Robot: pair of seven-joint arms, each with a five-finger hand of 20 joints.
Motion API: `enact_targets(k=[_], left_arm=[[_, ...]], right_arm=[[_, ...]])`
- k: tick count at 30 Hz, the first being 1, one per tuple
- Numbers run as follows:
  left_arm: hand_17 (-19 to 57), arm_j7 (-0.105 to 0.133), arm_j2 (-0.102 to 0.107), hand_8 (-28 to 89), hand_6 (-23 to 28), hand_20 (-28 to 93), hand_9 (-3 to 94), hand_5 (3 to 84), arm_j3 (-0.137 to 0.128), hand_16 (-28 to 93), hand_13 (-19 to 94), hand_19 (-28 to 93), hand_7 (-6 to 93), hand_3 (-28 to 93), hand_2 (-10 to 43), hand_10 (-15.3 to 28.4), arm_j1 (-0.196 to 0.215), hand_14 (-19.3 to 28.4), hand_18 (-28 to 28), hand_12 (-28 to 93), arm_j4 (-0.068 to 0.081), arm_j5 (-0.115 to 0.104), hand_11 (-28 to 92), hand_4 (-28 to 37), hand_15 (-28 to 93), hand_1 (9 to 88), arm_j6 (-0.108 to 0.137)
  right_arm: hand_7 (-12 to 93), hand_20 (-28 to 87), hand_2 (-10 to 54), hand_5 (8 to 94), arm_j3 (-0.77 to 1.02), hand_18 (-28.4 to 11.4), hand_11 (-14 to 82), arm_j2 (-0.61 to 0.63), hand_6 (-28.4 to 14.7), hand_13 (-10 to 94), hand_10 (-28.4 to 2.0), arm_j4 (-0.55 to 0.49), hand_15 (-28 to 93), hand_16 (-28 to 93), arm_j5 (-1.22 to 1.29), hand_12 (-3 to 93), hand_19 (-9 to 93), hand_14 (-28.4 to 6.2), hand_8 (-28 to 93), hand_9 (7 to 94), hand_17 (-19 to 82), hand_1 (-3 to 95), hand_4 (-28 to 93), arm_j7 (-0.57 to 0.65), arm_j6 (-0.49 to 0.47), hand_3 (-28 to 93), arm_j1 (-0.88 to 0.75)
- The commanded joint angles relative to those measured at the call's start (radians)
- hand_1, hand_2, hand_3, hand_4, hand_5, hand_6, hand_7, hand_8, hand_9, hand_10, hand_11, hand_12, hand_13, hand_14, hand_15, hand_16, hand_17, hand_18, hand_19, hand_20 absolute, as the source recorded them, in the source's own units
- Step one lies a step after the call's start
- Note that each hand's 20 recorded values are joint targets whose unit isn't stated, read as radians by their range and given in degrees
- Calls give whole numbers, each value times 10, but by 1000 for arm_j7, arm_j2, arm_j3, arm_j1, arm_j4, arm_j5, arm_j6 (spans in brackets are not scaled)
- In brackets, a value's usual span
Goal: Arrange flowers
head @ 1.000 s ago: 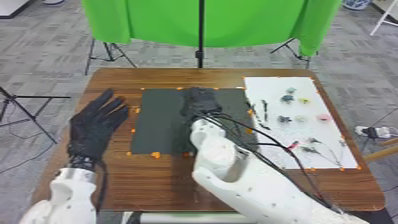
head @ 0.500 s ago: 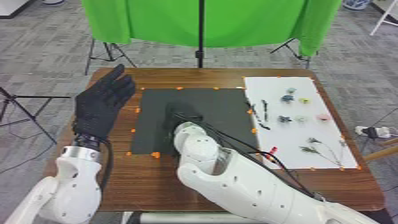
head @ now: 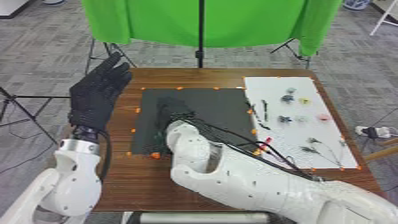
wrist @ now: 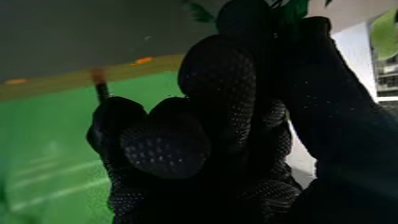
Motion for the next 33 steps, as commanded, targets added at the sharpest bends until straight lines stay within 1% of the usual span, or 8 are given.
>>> enact_targets(k=[1, 14, 18, 22, 23, 25, 27, 33], left_arm=[[18, 41, 38, -87, 126, 193, 363, 442, 18, -283, 157, 308, 23, 853, 29, 284, 7, 265, 72, -12, 4, -25, 265, -271, 731, 239, -4], [37, 18, 18, -82, 138, 224, 379, 452, 12, -283, 163, 268, 7, 855, 26, 284, -9, 284, 55, -19, 12, -16, 243, -269, 734, 242, -8], [3, 5, 9, -79, 132, 234, 369, 449, -7, -283, 135, 316, 14, 859, 25, 284, 24, 282, 77, -6, 3, -11, 231, -268, 701, 239, -10], [3, -7, -7, -82, 130, 219, 349, 446, -36, -283, 135, 309, 21, 859, 26, 284, 90, 214, 87, -1, -19, -5, 265, -268, 688, 240, 0], [-10, -20, -17, -83, 129, 224, 342, 443, -51, -283, 138, 330, 24, 859, 26, 280, 107, 207, 101, -5, -23, 1, 283, -268, 689, 241, -4], [-38, -126, -83, -85, 128, 226, 329, 439, -111, -283, 144, 370, 32, 857, 29, 261, 149, 199, 130, -15, -41, 34, 301, -269, 667, 241, -18], [-54, -93, -82, -87, 125, 220, 317, 430, -117, -282, 160, 392, 46, 849, 37, 236, 176, 187, 154, -14, -47, 24, 313, -267, 636, 242, -8], [-85, -90, -114, -102, 109, 184, 311, 402, -186, -143, 226, 453, 91, 825, 55, 199, 277, 209, 210, 30, -82, 24, 298, -256, 495, 240, 6]], right_arm=[[271, 420, -95, 891, 8, -194, 477, -8, 19, 849, -105, -11, 744, 187, 32, 217, 932, -61, 65, 904, 531, 472, -283, -23, -62, 653, 23], [224, 418, -74, 869, 27, -186, 473, -18, 43, 824, -100, -6, 758, 188, 5, 224, 932, -65, -147, 886, 508, 590, -169, -21, -93, 174, 21], [223, 413, -75, 873, 28, -193, 469, -15, 42, 830, -101, -15, 752, 183, 0, 220, 932, -66, -149, 890, 511, 578, -162, 0, -81, 178, 8], [213, 408, -92, 884, 87, -200, 460, -2, 37, 843, -102, -46, 743, 181, -27, 222, 932, -67, -144, 902, 521, 515, -203, -12, -155, 308, -66], [209, 409, -93, 884, 113, -204, 458, 2, 34, 843, -104, -60, 742, 184, -48, 222, 932, -67, -142, 901, 520, 486, -222, -18, -168, 358, -97], [203, 402, -91, 874, 213, -205, 453, -9, 29, 841, -106, -79, 738, 184, -105, 222, 932, -70, -138, 899, 517, 441, -238, -45, -200, 414, -207], [199, 390, -84, 857, 239, -210, 444, 12, 23, 830, -113, -100, 736, 183, -94, 220, 932, -77, -135, 892, 506, 380, -251, -48, -169, 483, -227], [198, 340, -50, 803, 377, -219, 423, 103, 8, 810, -131, -236, 720, 173, -63, 210, 932, -84, -129, 868, 472, 287, -262, -46, -139, 607, -345]])
